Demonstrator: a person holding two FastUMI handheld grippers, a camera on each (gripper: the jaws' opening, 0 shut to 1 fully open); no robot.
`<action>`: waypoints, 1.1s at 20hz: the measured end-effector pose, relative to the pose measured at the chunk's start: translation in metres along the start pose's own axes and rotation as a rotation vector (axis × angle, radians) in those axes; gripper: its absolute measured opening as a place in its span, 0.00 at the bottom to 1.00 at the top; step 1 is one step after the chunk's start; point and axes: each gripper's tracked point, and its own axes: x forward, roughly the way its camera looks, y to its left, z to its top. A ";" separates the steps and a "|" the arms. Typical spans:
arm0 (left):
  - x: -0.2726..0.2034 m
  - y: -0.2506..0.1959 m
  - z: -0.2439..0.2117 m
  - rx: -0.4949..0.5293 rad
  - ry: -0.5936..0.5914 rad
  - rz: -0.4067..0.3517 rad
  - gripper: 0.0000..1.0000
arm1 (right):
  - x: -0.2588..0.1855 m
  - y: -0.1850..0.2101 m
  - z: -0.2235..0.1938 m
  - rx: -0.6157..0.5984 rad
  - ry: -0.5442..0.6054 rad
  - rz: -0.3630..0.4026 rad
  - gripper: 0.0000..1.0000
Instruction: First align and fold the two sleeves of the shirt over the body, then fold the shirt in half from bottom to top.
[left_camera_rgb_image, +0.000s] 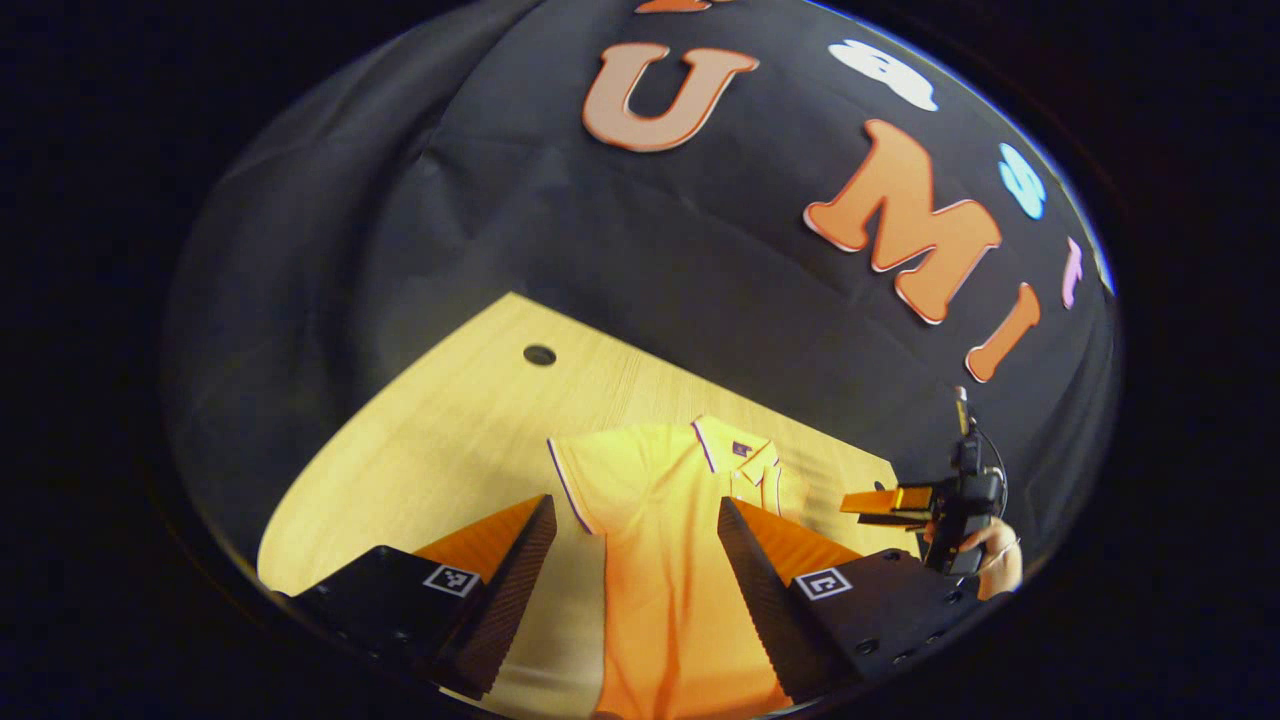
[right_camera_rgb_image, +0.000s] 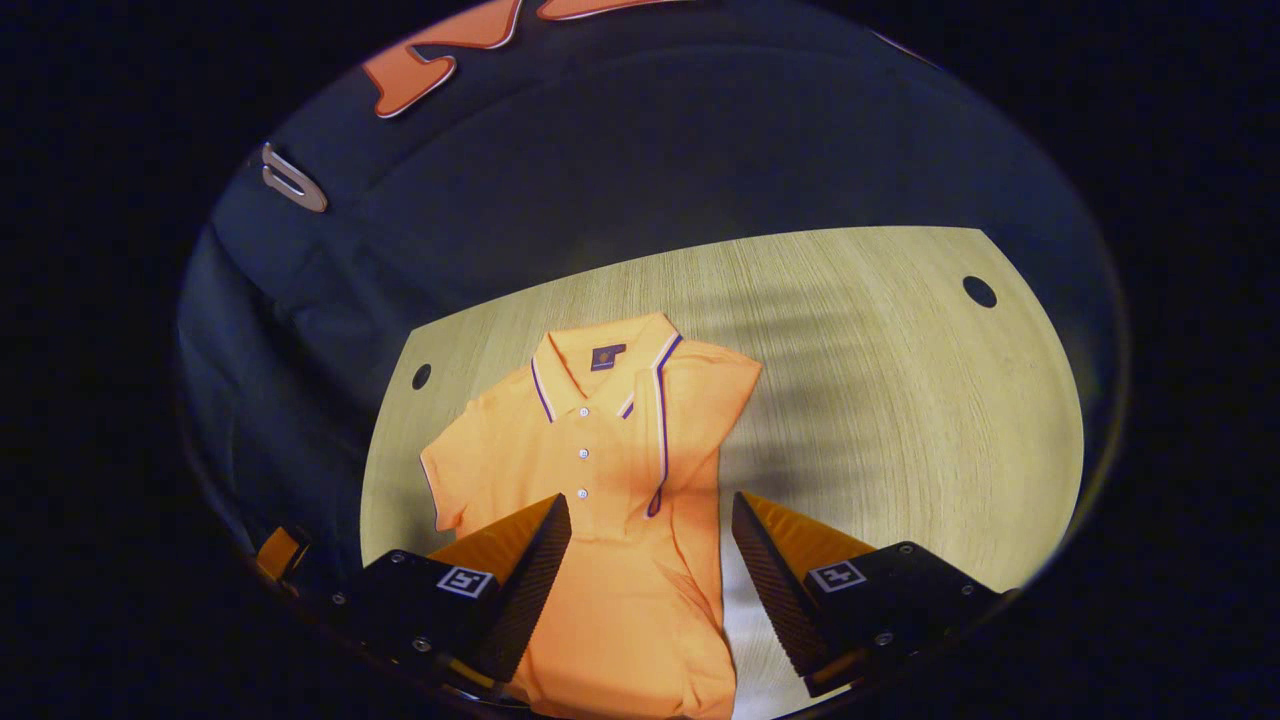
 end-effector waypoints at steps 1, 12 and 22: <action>0.013 0.002 -0.001 -0.007 0.032 -0.006 0.98 | -0.007 -0.005 -0.004 0.010 -0.001 0.009 0.99; 0.146 0.020 -0.017 -0.178 0.353 0.164 0.98 | -0.046 -0.048 -0.039 0.086 0.023 0.091 0.99; 0.204 0.069 -0.040 -0.152 0.468 0.384 0.98 | -0.052 -0.094 -0.058 0.185 0.051 0.109 0.99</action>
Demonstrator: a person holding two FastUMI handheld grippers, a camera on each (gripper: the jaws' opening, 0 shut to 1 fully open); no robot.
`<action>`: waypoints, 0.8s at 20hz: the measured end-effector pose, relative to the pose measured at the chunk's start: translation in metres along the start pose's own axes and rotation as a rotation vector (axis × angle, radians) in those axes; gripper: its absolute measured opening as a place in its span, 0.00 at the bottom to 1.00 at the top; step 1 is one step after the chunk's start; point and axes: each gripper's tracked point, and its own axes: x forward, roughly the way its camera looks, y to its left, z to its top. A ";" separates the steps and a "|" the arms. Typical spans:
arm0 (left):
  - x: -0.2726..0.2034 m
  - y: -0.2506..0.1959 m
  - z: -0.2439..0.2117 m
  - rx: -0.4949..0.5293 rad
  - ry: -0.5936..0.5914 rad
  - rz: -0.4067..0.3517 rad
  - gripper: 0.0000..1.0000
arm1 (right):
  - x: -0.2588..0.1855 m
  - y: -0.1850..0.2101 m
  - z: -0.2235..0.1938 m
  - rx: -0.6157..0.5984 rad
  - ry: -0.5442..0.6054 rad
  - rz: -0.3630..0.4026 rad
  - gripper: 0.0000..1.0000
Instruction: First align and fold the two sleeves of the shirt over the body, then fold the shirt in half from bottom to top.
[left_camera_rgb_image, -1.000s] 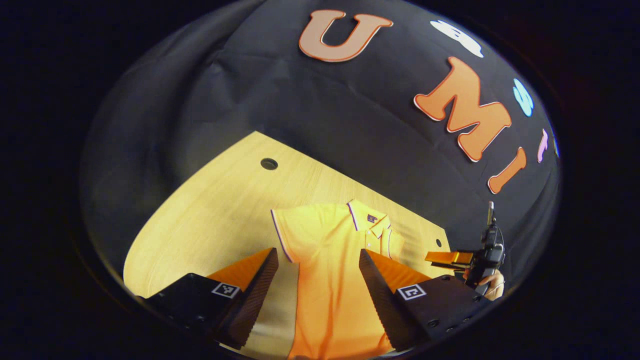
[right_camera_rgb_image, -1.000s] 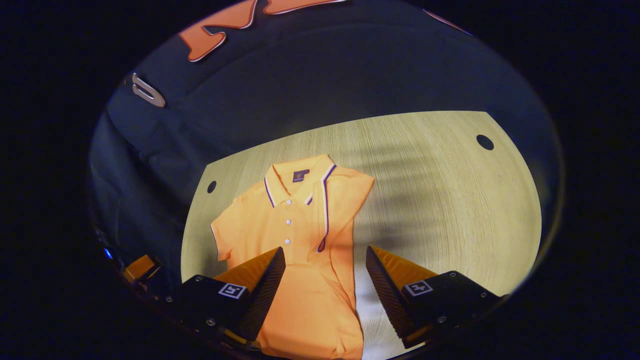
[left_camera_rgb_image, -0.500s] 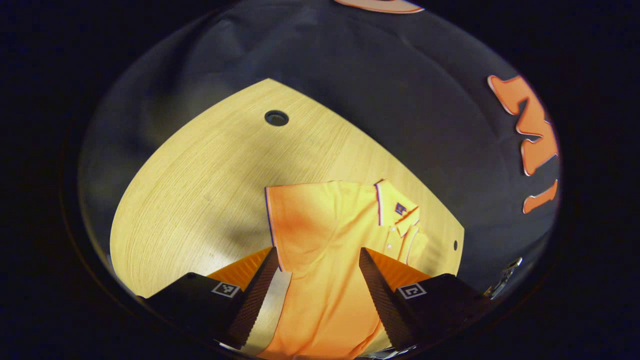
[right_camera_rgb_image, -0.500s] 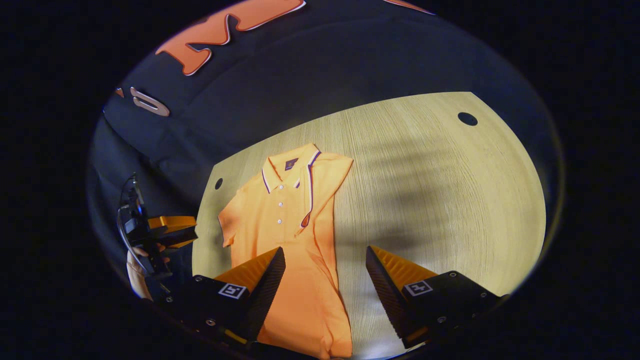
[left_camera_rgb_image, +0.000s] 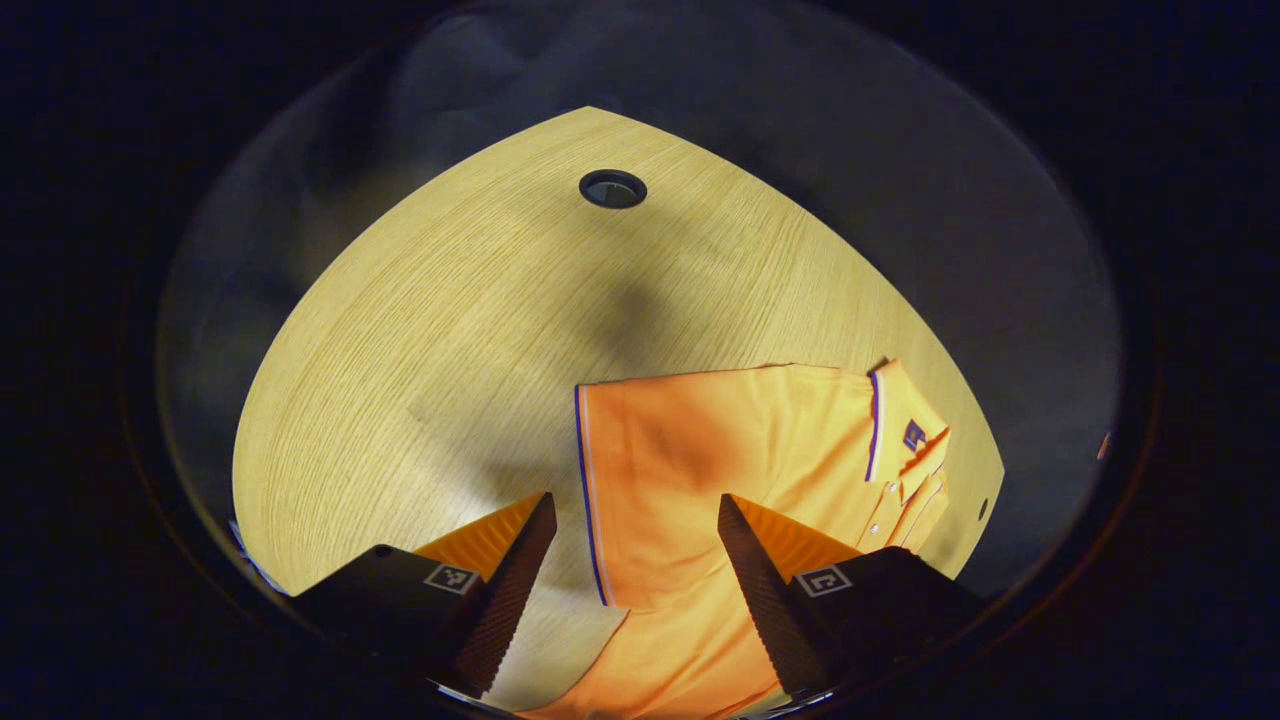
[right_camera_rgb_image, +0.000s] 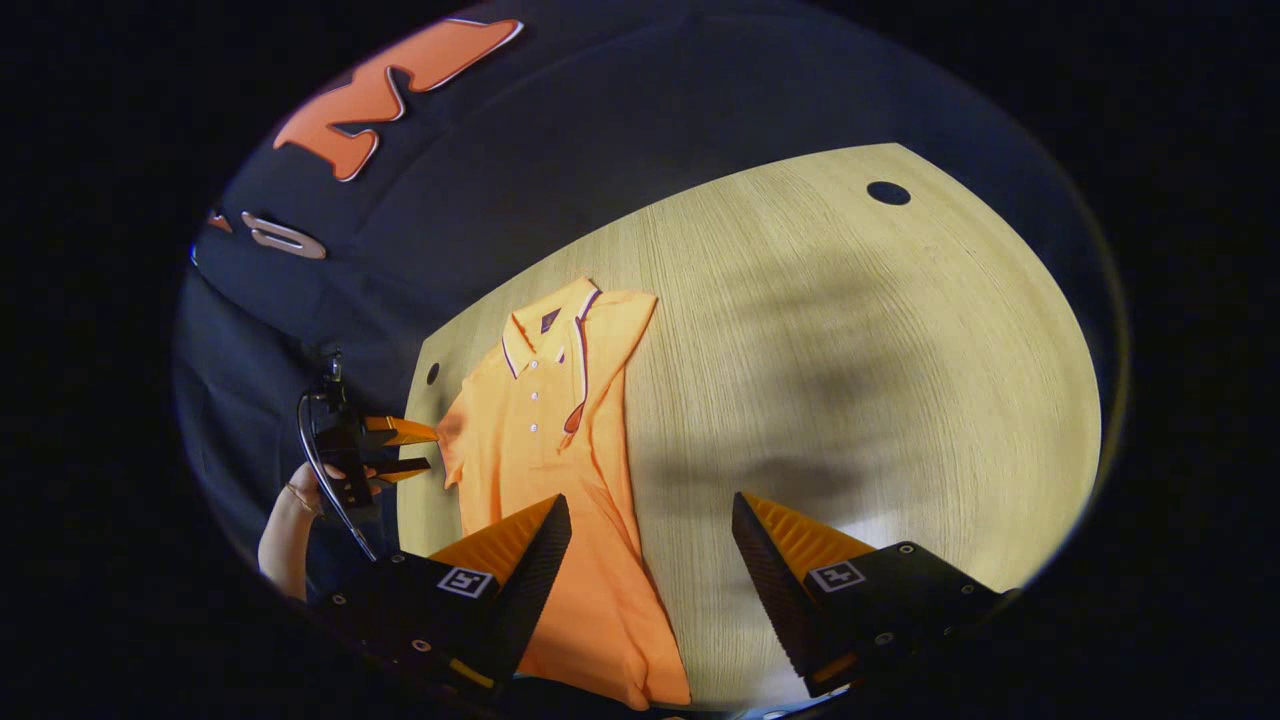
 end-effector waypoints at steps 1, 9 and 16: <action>0.004 0.001 0.000 0.000 0.001 0.018 0.98 | -0.001 -0.003 0.001 0.008 0.001 0.003 0.99; 0.017 0.008 -0.006 0.024 0.041 0.102 0.96 | -0.004 -0.008 0.003 0.046 0.022 0.048 0.99; 0.023 -0.005 0.000 0.148 0.023 0.166 0.94 | -0.001 -0.009 -0.003 0.082 0.053 0.085 0.99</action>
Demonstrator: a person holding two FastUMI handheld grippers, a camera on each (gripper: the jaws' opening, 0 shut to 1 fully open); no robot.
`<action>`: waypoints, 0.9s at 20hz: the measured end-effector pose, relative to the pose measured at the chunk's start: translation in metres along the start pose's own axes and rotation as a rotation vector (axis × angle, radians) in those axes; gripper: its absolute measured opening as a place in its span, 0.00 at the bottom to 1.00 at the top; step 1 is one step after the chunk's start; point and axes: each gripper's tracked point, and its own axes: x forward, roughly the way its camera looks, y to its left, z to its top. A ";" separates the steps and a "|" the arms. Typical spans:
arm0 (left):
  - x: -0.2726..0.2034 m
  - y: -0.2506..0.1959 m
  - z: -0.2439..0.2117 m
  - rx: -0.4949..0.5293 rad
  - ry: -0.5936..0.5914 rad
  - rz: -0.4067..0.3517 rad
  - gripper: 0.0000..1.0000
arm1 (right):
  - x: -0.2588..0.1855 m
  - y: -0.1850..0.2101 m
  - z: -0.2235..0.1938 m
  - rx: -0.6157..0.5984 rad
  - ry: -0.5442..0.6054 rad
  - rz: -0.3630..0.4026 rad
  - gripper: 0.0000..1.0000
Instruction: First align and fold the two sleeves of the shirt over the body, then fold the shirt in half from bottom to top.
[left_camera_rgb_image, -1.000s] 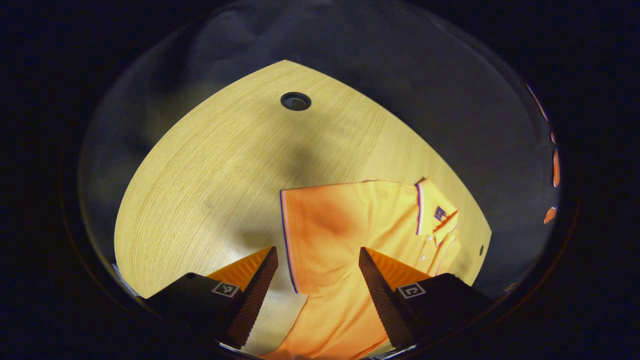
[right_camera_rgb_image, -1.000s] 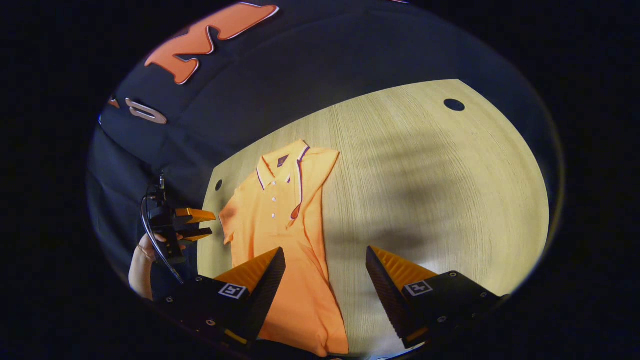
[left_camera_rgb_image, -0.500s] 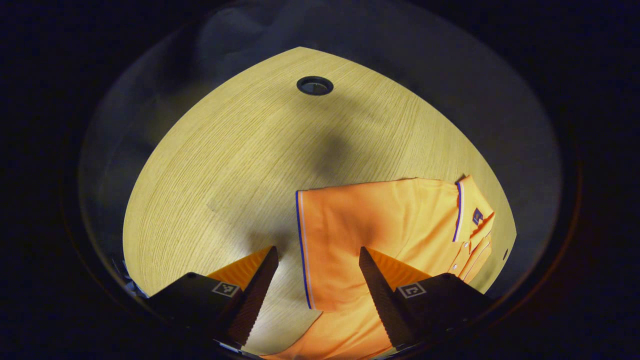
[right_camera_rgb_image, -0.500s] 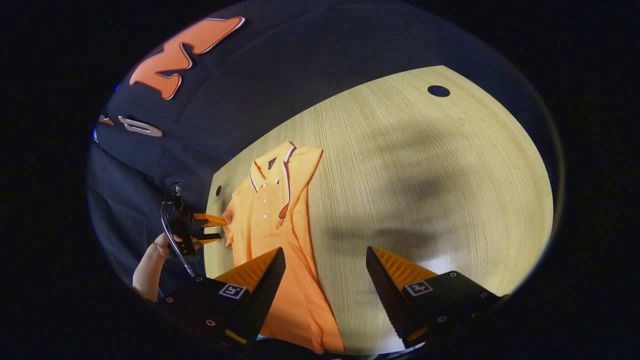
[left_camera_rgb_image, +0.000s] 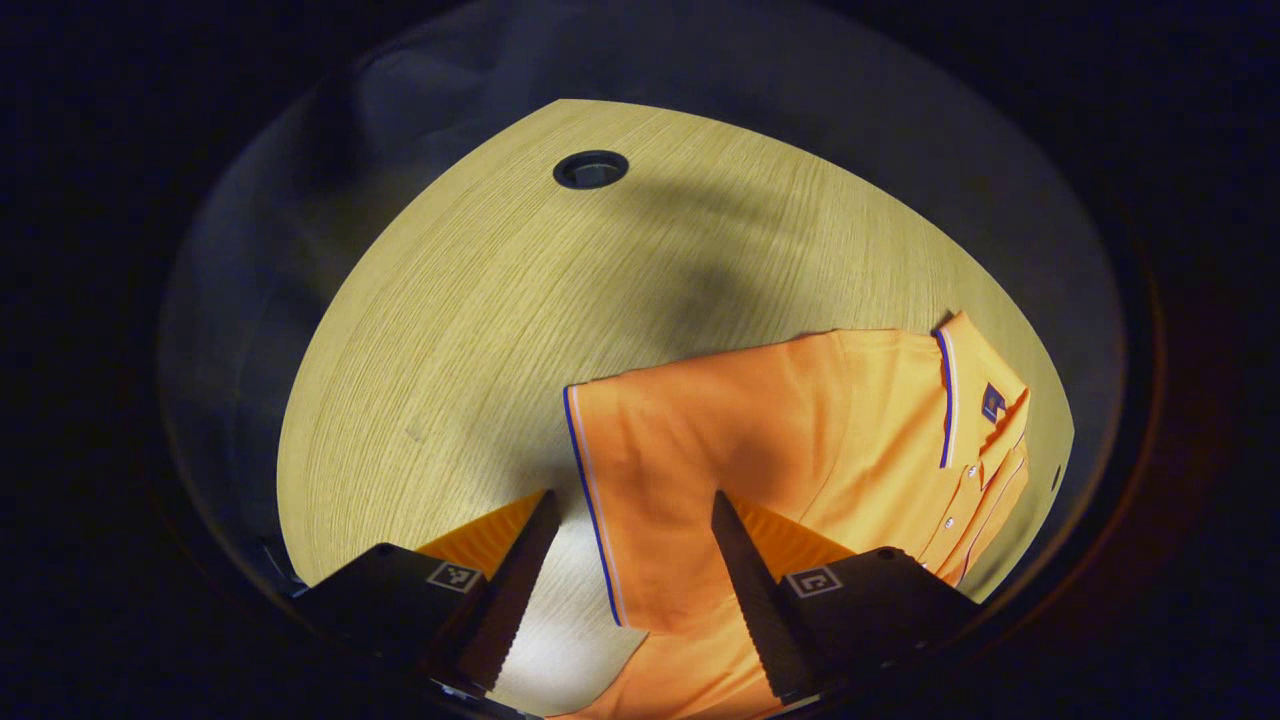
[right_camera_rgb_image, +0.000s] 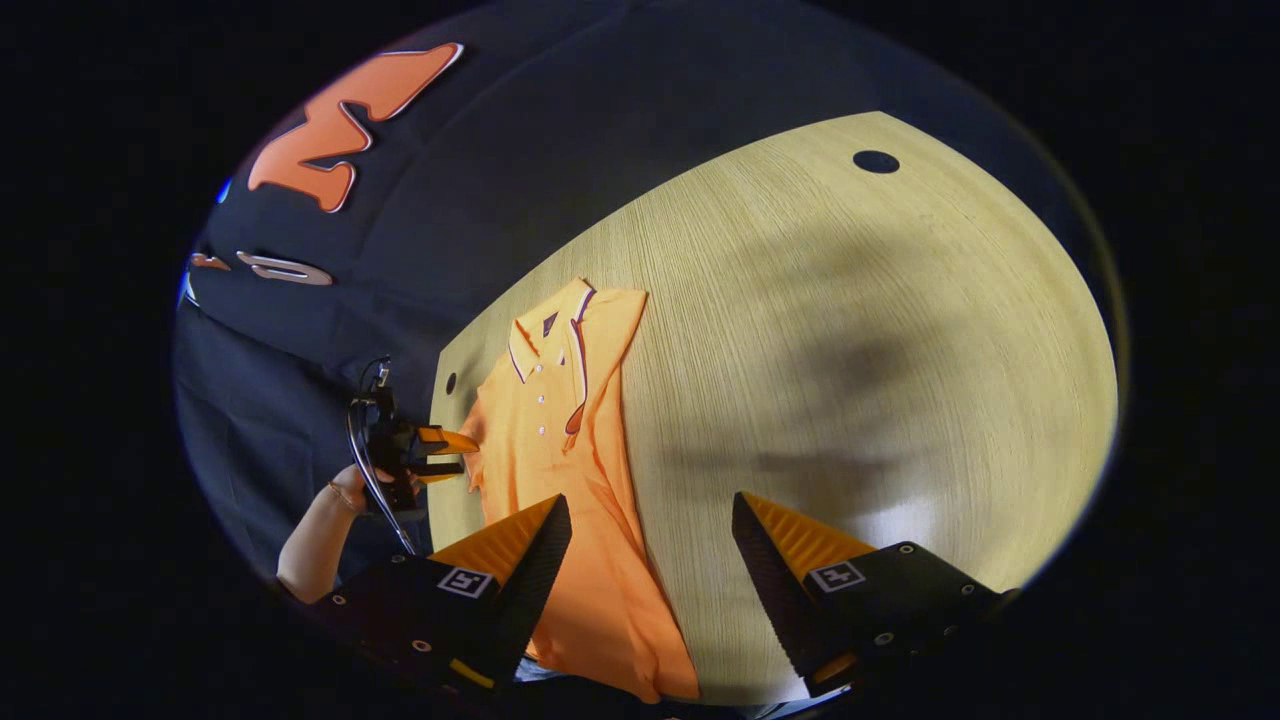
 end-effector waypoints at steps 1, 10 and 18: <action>0.000 -0.003 -0.001 0.017 0.002 -0.003 0.83 | -0.001 -0.005 -0.001 0.002 0.002 -0.006 0.99; -0.008 -0.021 0.003 -0.007 -0.049 -0.076 0.03 | -0.002 -0.021 -0.011 0.009 0.021 -0.009 0.98; -0.054 -0.046 0.014 0.075 -0.156 -0.101 0.03 | -0.011 -0.019 -0.010 0.005 0.001 0.012 0.98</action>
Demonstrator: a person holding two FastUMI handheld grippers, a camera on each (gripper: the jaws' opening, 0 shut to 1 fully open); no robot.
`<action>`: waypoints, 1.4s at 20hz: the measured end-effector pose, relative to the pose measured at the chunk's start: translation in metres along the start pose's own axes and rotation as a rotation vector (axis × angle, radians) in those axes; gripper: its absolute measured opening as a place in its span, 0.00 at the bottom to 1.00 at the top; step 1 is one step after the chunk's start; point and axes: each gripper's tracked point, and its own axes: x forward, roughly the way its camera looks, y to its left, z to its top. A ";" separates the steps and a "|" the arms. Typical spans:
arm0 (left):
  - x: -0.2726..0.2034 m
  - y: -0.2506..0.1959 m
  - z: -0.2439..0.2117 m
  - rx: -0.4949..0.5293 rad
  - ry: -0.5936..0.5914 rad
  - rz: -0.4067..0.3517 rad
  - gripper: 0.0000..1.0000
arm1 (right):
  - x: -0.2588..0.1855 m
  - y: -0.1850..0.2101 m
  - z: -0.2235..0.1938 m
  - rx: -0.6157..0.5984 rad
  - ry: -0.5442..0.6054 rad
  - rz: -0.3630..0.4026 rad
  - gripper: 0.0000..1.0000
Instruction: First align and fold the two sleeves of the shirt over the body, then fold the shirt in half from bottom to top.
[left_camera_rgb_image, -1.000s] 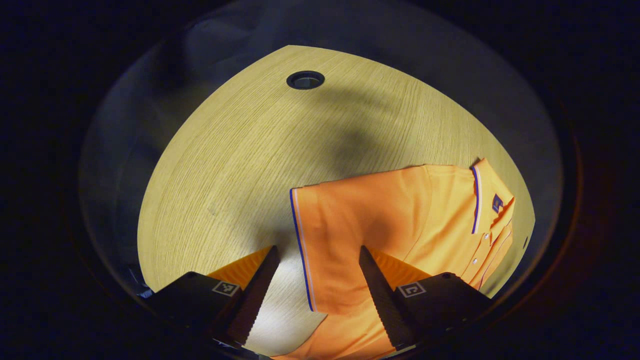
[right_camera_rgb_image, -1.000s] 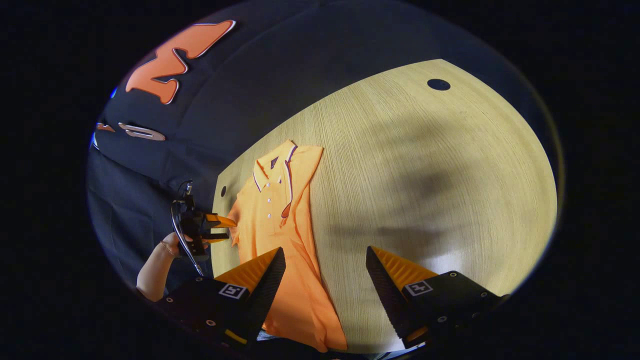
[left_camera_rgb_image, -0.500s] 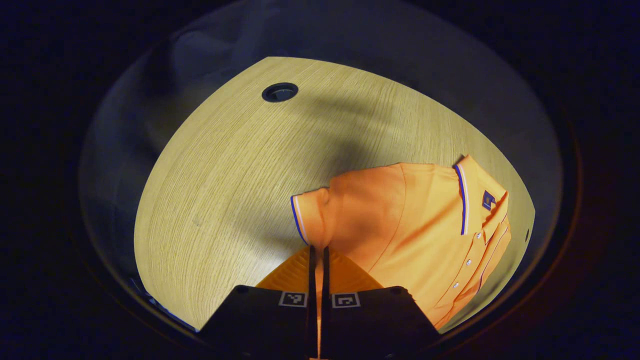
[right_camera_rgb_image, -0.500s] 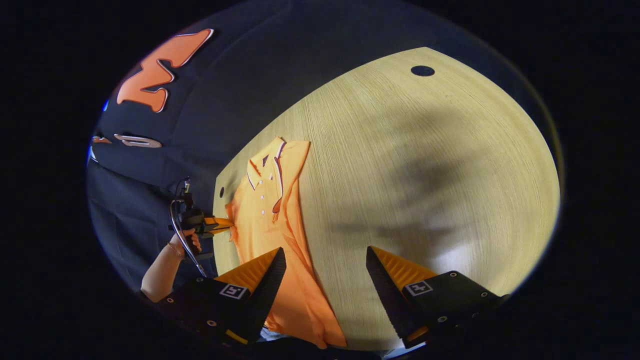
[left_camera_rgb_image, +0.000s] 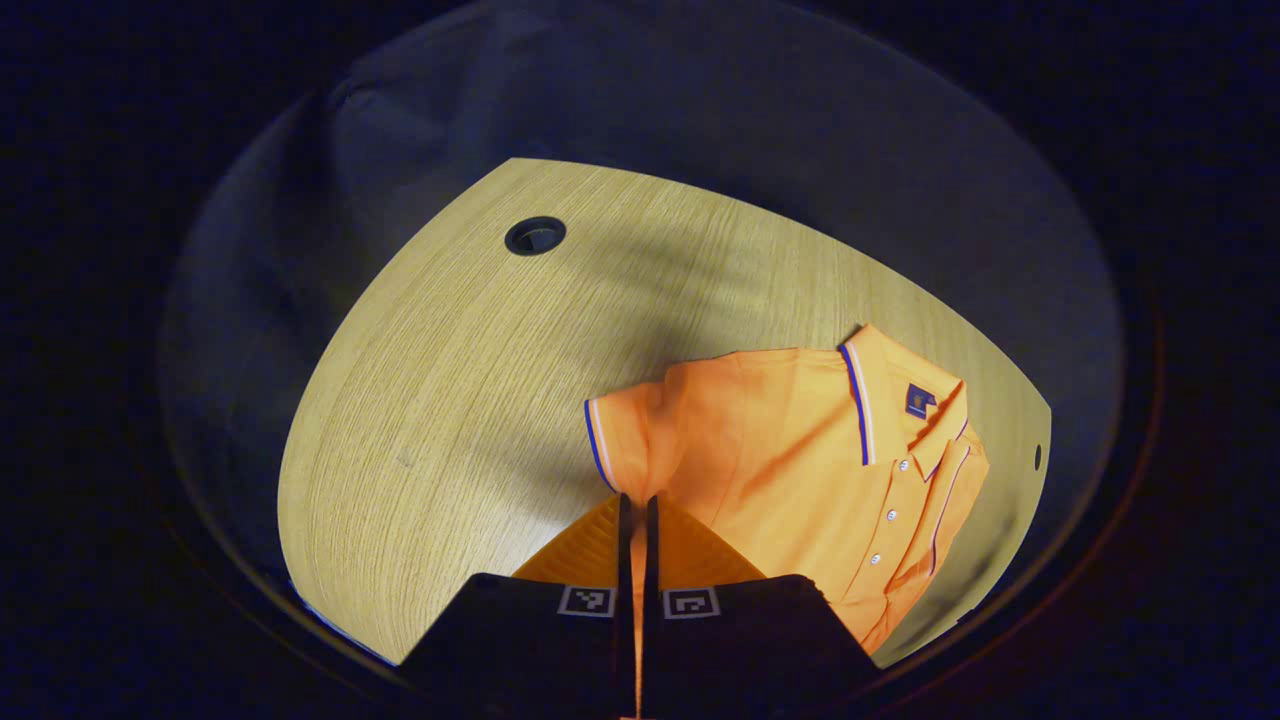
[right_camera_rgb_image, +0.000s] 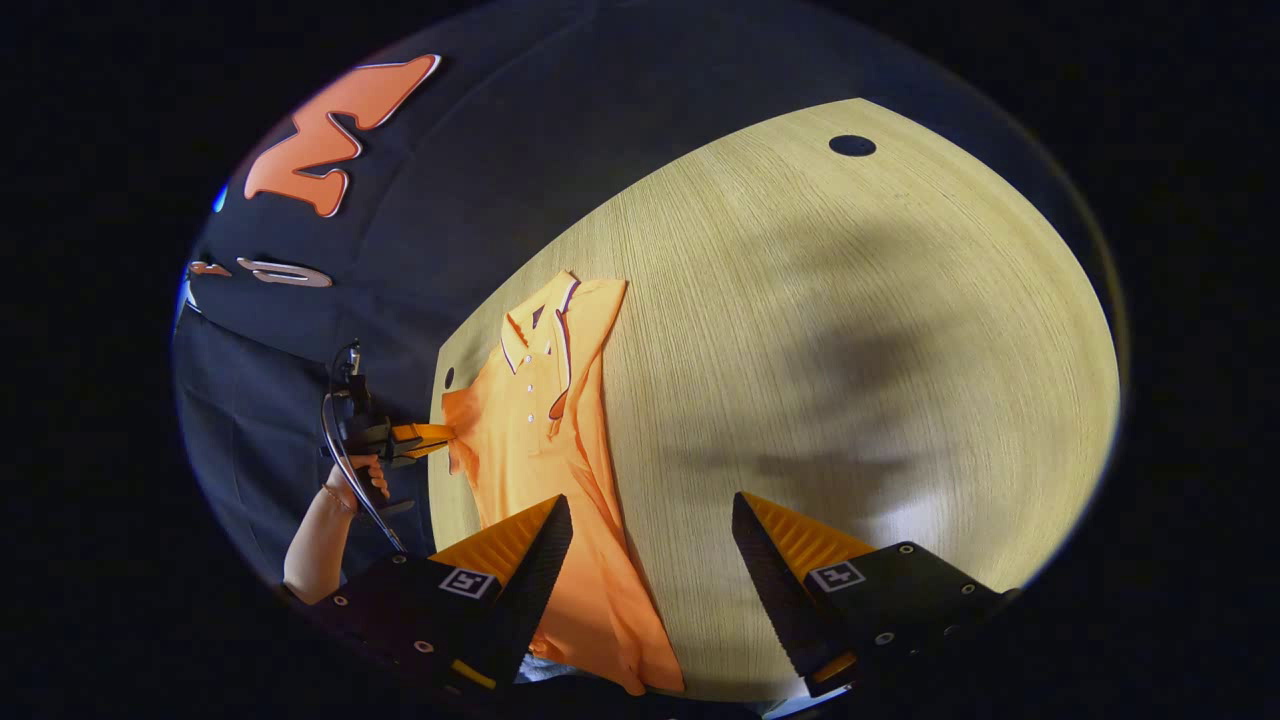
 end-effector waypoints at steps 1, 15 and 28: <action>-0.007 -0.011 -0.001 0.008 -0.003 -0.025 0.03 | -0.001 0.001 0.000 0.001 -0.001 0.005 0.98; -0.054 -0.171 -0.084 0.151 0.106 -0.342 0.93 | -0.017 0.013 -0.022 -0.075 -0.017 -0.033 0.99; -0.141 -0.083 -0.137 0.141 -0.034 -0.368 0.99 | -0.021 0.047 -0.079 -0.213 -0.039 -0.165 0.98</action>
